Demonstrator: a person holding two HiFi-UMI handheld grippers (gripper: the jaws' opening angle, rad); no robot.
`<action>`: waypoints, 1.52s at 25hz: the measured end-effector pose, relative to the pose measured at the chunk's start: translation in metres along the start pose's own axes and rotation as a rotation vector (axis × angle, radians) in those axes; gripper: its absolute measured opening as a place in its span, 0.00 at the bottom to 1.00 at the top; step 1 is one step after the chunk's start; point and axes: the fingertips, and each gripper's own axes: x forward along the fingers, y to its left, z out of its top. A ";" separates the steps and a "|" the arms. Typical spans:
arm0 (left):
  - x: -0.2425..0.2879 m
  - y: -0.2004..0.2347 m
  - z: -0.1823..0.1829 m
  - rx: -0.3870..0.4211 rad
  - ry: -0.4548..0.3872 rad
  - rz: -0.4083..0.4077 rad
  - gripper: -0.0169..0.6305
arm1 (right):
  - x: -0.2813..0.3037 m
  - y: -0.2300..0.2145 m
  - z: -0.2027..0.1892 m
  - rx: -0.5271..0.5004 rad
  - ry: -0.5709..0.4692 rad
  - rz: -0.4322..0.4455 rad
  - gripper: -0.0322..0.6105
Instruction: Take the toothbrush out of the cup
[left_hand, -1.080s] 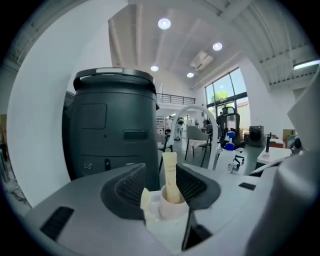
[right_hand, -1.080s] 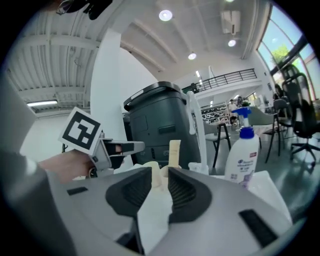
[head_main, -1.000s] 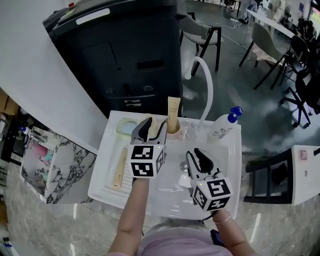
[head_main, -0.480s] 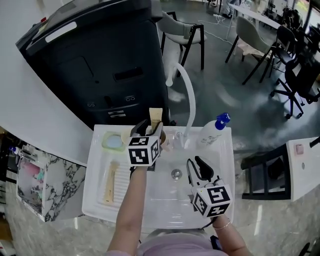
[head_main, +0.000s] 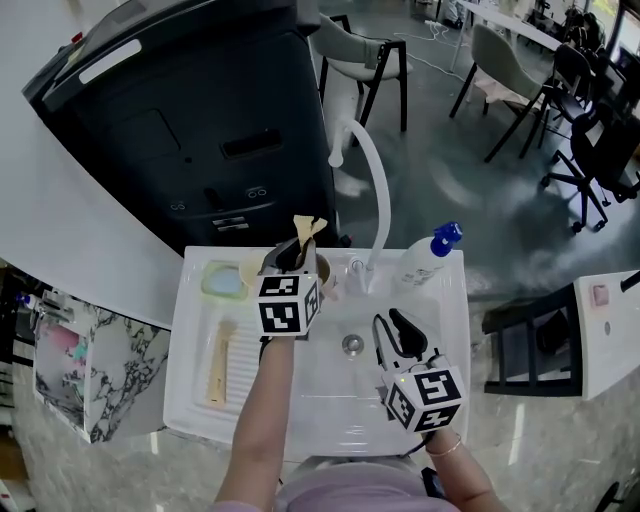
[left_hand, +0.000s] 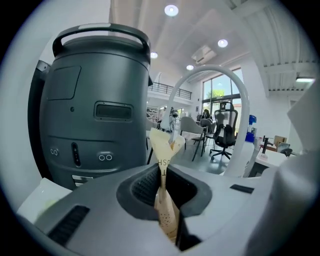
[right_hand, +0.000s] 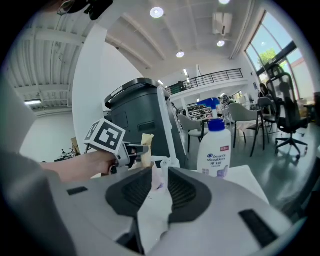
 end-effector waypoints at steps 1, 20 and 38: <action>-0.004 0.000 0.004 0.001 -0.017 -0.001 0.07 | -0.001 0.002 0.000 -0.001 -0.001 0.004 0.21; -0.213 0.055 0.104 -0.061 -0.434 0.138 0.06 | -0.014 0.083 0.018 -0.060 -0.058 0.183 0.20; -0.311 0.112 -0.121 -0.084 0.103 0.309 0.06 | -0.004 0.176 -0.014 -0.099 0.015 0.369 0.18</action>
